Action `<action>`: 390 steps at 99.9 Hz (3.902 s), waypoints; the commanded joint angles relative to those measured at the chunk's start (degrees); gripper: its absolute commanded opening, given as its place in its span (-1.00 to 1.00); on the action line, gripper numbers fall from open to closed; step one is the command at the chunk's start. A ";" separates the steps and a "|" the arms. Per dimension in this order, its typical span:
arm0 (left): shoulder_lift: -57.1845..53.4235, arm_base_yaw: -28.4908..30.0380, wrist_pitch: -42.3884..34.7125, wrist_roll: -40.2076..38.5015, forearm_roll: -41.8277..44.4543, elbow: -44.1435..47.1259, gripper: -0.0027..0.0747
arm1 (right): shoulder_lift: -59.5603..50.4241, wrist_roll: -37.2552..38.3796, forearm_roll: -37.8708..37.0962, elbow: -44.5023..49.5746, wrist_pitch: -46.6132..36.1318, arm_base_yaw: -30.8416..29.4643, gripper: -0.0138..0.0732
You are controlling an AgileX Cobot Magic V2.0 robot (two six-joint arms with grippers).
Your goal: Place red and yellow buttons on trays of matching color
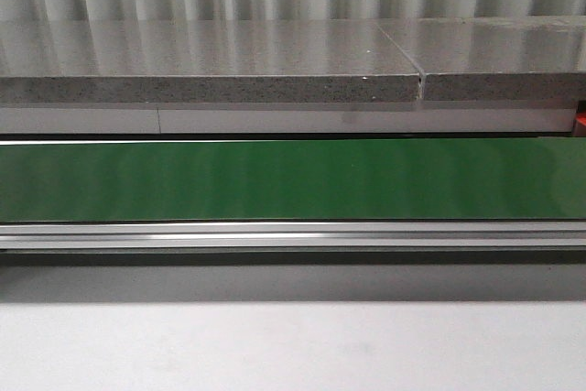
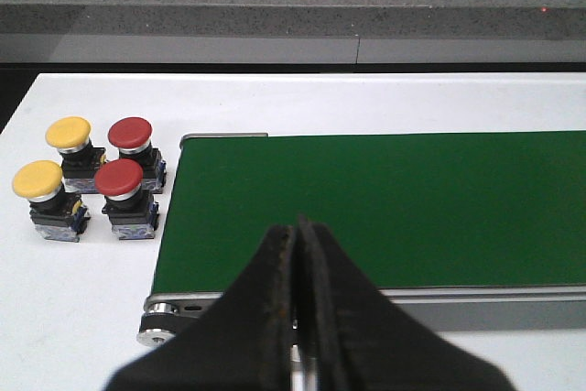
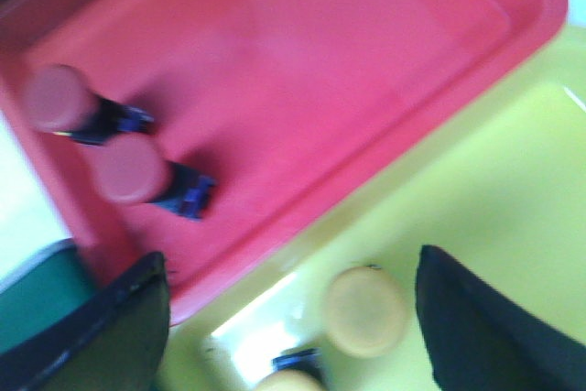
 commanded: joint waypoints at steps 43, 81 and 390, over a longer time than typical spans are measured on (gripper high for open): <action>0.25 -0.40 -4.21 -0.14 -0.58 -1.58 -0.98 | -21.75 -6.08 1.18 1.70 -3.23 25.18 0.61; 0.25 -0.40 -4.21 -0.14 -0.58 -1.58 -0.98 | -38.27 -9.53 1.03 14.54 -0.73 34.28 0.61; 65.29 16.24 -6.37 -20.17 6.92 -31.56 0.77 | -46.26 -9.53 0.89 21.44 1.62 34.28 -0.84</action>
